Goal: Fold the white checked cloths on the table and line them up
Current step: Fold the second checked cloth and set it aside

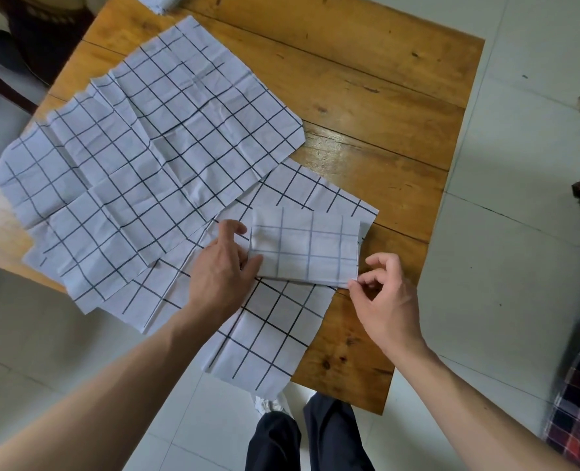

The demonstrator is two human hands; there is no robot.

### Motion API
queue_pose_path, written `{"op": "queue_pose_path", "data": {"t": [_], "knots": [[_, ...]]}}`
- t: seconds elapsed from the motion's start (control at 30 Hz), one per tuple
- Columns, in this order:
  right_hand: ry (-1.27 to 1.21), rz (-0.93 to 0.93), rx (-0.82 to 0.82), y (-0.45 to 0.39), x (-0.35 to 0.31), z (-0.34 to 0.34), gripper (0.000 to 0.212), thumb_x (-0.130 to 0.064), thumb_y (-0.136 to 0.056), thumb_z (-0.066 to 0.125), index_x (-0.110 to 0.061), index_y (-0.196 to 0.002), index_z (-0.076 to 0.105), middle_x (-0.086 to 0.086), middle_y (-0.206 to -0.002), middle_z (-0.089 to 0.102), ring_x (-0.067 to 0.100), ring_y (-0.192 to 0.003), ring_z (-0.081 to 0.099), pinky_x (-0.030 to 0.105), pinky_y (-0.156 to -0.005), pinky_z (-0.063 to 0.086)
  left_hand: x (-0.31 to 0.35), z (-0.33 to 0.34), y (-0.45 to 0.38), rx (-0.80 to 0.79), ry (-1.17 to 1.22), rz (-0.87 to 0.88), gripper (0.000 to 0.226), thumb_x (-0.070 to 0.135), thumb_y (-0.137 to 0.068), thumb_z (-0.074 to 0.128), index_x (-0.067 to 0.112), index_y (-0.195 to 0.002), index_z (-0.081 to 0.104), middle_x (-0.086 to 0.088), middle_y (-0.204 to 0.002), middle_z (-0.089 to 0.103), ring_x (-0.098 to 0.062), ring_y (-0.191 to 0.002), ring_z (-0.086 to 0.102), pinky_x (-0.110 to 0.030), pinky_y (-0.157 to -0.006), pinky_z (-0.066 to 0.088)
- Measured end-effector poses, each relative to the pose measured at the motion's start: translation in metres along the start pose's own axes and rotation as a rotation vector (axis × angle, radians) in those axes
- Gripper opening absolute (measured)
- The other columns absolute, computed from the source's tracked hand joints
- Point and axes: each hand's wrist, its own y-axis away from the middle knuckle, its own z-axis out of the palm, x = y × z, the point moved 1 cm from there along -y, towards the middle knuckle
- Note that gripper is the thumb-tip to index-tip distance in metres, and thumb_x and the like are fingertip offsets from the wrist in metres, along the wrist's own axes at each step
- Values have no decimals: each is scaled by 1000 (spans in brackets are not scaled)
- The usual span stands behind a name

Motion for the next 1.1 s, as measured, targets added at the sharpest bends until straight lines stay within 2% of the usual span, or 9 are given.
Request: {"op": "queue_pose_path", "data": {"t": [0.17, 0.47, 0.57, 0.67, 0.77, 0.83, 0.9, 0.97, 1.1], "knots": [[36, 6, -17, 1, -5, -2, 33, -19, -86, 73, -22, -109, 50, -14, -76, 60, -3, -85, 52, 39, -89, 49, -2, 7, -1, 23, -119, 60, 24, 35, -93, 56, 26, -111, 42, 3, -72, 54, -19, -73, 50, -36, -59, 42], [166, -64, -108, 0, -10, -8, 32, -20, -84, 75, -24, -106, 52, -12, -75, 61, 6, -84, 49, 38, -84, 52, -14, 14, -5, 96, -198, 258, 9, 27, -94, 66, 22, -101, 66, 6, -96, 62, -16, -92, 53, -28, -70, 36], [224, -97, -165, -1, -8, -10, 31, -34, -81, 78, -27, -99, 54, -13, -73, 56, 9, -83, 52, 34, -76, 52, -15, 18, -6, 116, -181, 300, 10, 24, -94, 66, 21, -102, 69, 7, -100, 62, -16, -95, 52, -26, -72, 35], [236, -179, -44, -5, -10, -11, 27, -47, -84, 70, -24, -93, 58, -10, -83, 51, 13, -82, 48, 29, -66, 45, -17, 19, -7, 128, -140, 329, 12, 19, -93, 68, 19, -105, 72, 5, -103, 63, -16, -97, 52, -26, -77, 39], [284, -414, 102, -11, -20, -4, 18, -29, -88, 66, -14, -98, 66, 2, -97, 55, 20, -92, 50, 32, -73, 44, -18, 18, -7, 119, -130, 328, 15, 19, -93, 69, 20, -107, 73, 5, -108, 62, -17, -98, 52, -32, -78, 46], [309, -517, 39, -18, -31, 9, 21, -17, -89, 65, -10, -109, 67, 7, -112, 58, 22, -105, 51, 33, -83, 48, -17, 18, -7, 119, -133, 322, 15, 19, -92, 70, 20, -106, 75, 2, -116, 59, -17, -98, 50, -33, -77, 47], [356, -591, -61, -26, -40, 29, 33, -11, -91, 63, -8, -124, 62, 12, -131, 56, 27, -125, 48, 40, -102, 47, -16, 16, -6, 132, -148, 343, 15, 18, -90, 72, 20, -105, 76, 0, -126, 58, -18, -97, 49, -33, -76, 46], [457, -633, -170, -31, -44, 48, 48, -14, -96, 55, -7, -143, 47, 14, -153, 41, 30, -145, 30, 44, -119, 29, -16, 14, -7, 129, -202, 409, 17, 17, -89, 73, 19, -106, 76, 0, -134, 58, -22, -100, 51, -36, -79, 48], [614, -593, -329, -38, -35, 66, 67, -21, -99, 33, -8, -158, 2, 11, -166, -5, 27, -152, -11, 44, -125, 2, -15, 14, -10, 79, -399, 536, 35, 15, -85, 76, 15, -120, 71, 1, -133, 64, -29, -111, 56, -45, -80, 49]]}}
